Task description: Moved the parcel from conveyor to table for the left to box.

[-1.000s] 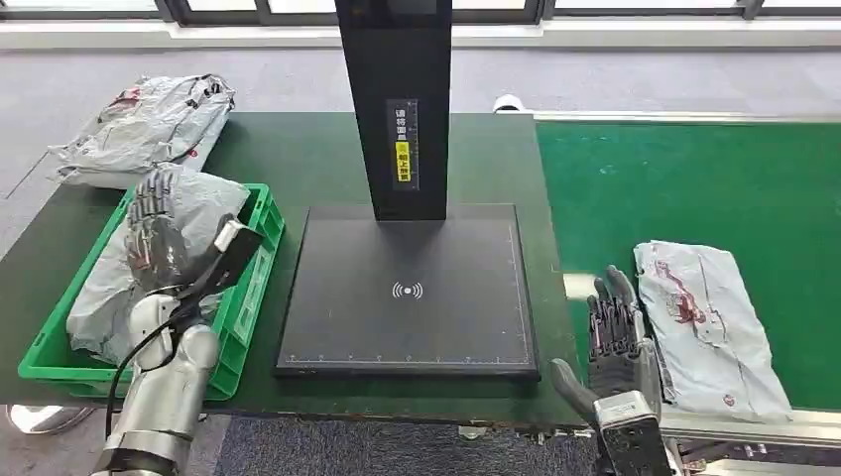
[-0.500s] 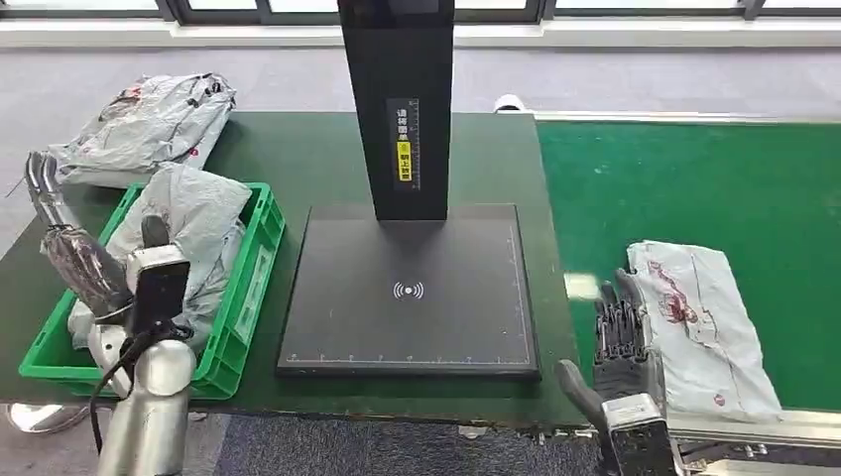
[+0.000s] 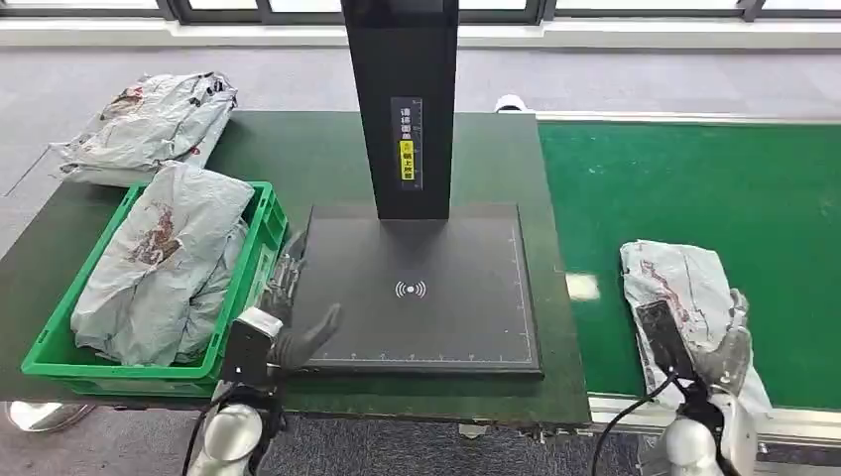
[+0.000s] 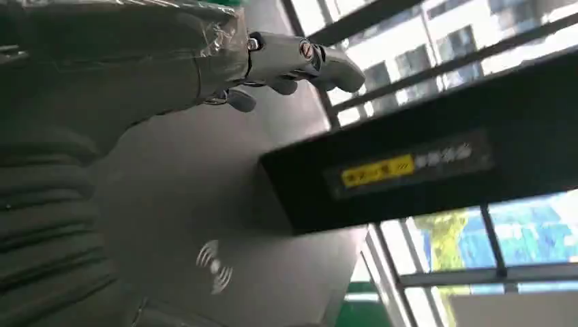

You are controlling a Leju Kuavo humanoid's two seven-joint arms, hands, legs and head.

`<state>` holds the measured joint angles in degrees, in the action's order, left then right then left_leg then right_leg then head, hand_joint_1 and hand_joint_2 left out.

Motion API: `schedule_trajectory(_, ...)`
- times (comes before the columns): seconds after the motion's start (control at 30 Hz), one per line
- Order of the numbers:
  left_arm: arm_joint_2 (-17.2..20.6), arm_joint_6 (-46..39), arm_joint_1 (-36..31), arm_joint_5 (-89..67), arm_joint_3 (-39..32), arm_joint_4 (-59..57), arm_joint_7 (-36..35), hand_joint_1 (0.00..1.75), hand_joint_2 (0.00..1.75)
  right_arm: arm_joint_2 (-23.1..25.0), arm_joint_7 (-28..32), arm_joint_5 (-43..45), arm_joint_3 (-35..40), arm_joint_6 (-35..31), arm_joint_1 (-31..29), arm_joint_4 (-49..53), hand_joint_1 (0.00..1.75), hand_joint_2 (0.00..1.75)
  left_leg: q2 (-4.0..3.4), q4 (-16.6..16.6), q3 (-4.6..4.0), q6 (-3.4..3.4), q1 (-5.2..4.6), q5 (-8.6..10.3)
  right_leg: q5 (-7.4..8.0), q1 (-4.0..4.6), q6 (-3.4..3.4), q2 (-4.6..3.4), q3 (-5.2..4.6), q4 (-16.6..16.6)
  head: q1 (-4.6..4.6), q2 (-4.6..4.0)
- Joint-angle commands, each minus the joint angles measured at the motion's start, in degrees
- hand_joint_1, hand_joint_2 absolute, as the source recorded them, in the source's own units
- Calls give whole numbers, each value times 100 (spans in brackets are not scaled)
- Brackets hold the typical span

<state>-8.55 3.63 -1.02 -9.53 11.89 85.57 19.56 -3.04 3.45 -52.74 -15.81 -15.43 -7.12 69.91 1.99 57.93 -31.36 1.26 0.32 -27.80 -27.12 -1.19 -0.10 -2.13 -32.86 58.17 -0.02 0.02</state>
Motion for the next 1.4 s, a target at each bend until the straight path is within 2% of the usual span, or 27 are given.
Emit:
schedule_trajectory(0.03,24,121,-13,250,258,-749,-98,0,175,-866,-572,-855,-534,-327,-1604,-3287,0,175,-10,-5,2,-5,4,4,9,7,0,12,8,-15,2,-2)
schedule_trajectory(0.13,69,208,73,360,256,-781,-122,0,175,-1154,-833,-1262,-378,-201,-2208,-4403,0,175,-37,-10,0,-6,0,8,19,3,1,-1,-2,-18,2,-2)
schedule_trajectory(0.2,33,215,68,354,200,-826,-121,0,175,-1231,-1026,-1549,-216,232,-2442,-4949,0,175,-26,-9,-9,-8,-1,12,21,2,1,13,-6,-19,2,-2)
schedule_trajectory(0.27,15,234,34,353,180,-857,-115,0,175,-1210,-1091,-1637,-159,371,-2454,-5079,0,175,-29,-8,-7,-7,4,8,20,7,1,7,-2,-21,2,0)
schedule_trajectory(0.4,-49,354,-90,280,106,-994,-56,0,175,-1061,-977,-1812,7,1119,-2464,-5293,0,175,-14,-3,-7,-2,3,3,10,5,-1,13,-2,-10,2,-2)
schedule_trajectory(0.57,-53,362,-95,273,100,-1012,-50,0,175,-1060,-978,-1828,23,1158,-2471,-5305,0,175,-15,-3,-15,-2,4,4,12,6,-3,18,-10,-9,2,0)
schedule_trajectory(0.7,-90,419,-142,192,34,-1082,10,0,175,-1025,-781,-1986,212,1736,-2547,-5421,0,175,-12,-2,-22,-3,3,5,13,6,-1,21,-13,-9,2,0)
schedule_trajectory(0.8,-68,415,-103,137,-25,-1073,92,0,175,-902,-385,-2149,460,2206,-2663,-5490,0,175,-13,1,-21,-3,4,5,13,6,1,17,-13,-7,2,0)
schedule_trajectory(0.83,-60,403,-71,129,-46,-1044,111,0,175,-829,-207,-2096,444,2274,-2712,-5494,19,175,-28,-3,-23,-5,6,11,23,10,0,14,-15,-16,2,0)
schedule_trajectory(0.87,-61,384,-31,122,-77,-1002,130,0,175,-758,35,-1997,388,2306,-2742,-5478,175,175,-33,-1,-25,-5,4,11,24,8,0,9,-17,-13,2,0)
schedule_trajectory(0.93,-64,331,117,95,-178,-849,165,0,175,-516,297,-1803,280,2152,-2878,-5423,175,175,-44,5,-18,-3,5,0,21,7,6,-22,-11,-5,2,-2)
schedule_trajectory(0.97,-74,323,157,92,-207,-805,169,0,175,-462,325,-1765,265,2127,-2925,-5411,175,175,-81,2,-33,-5,8,4,39,12,9,-48,-16,-13,2,-2)
schedule_trajectory(1.0,-83,317,179,88,-235,-770,171,0,175,-423,350,-1729,252,2107,-2969,-5389,175,175,-97,2,-73,-10,11,8,48,15,10,-58,-22,-16,4,-2)
schedule_trajectory(1.1,-90,316,174,89,-245,-757,171,0,175,-437,355,-1719,249,2108,-2977,-5385,175,175,-143,3,-65,-14,11,-14,54,14,13,-116,-27,-11,2,0)
schedule_trajectory(1.2,-100,315,166,85,-248,-764,171,0,175,-459,375,-1701,239,2113,-2960,-5390,175,175,-113,15,-59,-19,11,-9,48,14,16,-93,-20,-6,2,0)
schedule_trajectory(1.23,-101,314,159,85,-259,-769,171,0,175,-467,401,-1690,237,2104,-2941,-5380,175,175,-102,10,-70,-23,14,3,54,18,14,-64,-23,-15,2,0)
schedule_trajectory(1.4,-110,315,189,98,-318,-750,173,0,175,-462,425,-1586,174,2013,-2893,-5314,175,175,-67,10,-25,-20,15,22,54,19,16,-25,-17,-17,2,-2)
